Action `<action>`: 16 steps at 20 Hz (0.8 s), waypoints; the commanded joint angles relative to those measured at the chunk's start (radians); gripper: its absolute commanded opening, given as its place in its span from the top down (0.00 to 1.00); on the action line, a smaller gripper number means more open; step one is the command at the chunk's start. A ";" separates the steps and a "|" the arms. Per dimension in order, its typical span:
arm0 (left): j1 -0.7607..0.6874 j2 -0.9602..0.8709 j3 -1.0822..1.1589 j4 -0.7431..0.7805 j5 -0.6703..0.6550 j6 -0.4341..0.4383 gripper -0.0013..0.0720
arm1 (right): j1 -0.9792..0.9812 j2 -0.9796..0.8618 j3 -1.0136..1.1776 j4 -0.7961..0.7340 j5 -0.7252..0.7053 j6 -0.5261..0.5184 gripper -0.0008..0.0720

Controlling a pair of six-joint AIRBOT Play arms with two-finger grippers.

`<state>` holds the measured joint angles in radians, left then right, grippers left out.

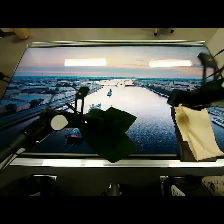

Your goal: Fold the shirts.

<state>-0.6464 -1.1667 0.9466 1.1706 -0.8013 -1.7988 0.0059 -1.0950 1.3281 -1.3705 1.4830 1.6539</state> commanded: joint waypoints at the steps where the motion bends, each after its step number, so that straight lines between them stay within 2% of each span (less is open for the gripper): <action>1: 0.073 -0.003 -0.002 -0.034 -0.105 0.071 0.01 | 0.001 -0.103 -0.140 0.135 0.001 -0.033 0.13; 4: 0.253 0.108 0.024 0.196 -0.279 0.073 0.01 | 0.001 -0.133 -0.282 0.223 -0.006 -0.090 0.13; 6: 0.348 0.130 -0.016 0.202 -0.379 0.133 0.02 | 0.003 -0.132 -0.397 0.285 -0.038 -0.131 0.13; 7: 0.370 0.127 -0.055 0.184 -0.383 0.134 0.02 | 0.008 -0.132 -0.453 0.316 -0.076 -0.151 0.13; 9: 0.370 0.117 -0.145 0.092 -0.290 0.134 0.02 | 0.028 -0.132 -0.543 0.363 -0.158 -0.187 0.13; 11: 0.359 0.090 -0.206 -0.062 -0.180 0.135 0.02 | 0.076 -0.132 -0.603 0.393 -0.212 -0.212 0.13; 13: 0.323 0.045 -0.218 -0.159 -0.103 0.151 0.03 | 0.143 -0.132 -0.642 0.407 -0.261 -0.213 0.03; 14: 0.305 0.023 -0.217 -0.181 -0.071 0.150 0.09 | 0.177 -0.132 -0.652 0.407 -0.290 -0.212 0.03; 15: 0.290 0.005 -0.217 -0.200 -0.039 0.150 0.20 | 0.209 -0.135 -0.658 0.407 -0.320 -0.211 0.03; 16: 0.280 -0.008 -0.217 -0.212 -0.011 0.148 0.23 | 0.236 -0.141 -0.657 0.410 -0.344 -0.210 0.03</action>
<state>-0.3397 -1.1328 0.7479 1.0561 -0.9173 -1.6581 0.1638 -1.2289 0.7090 -0.9886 1.2316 1.4555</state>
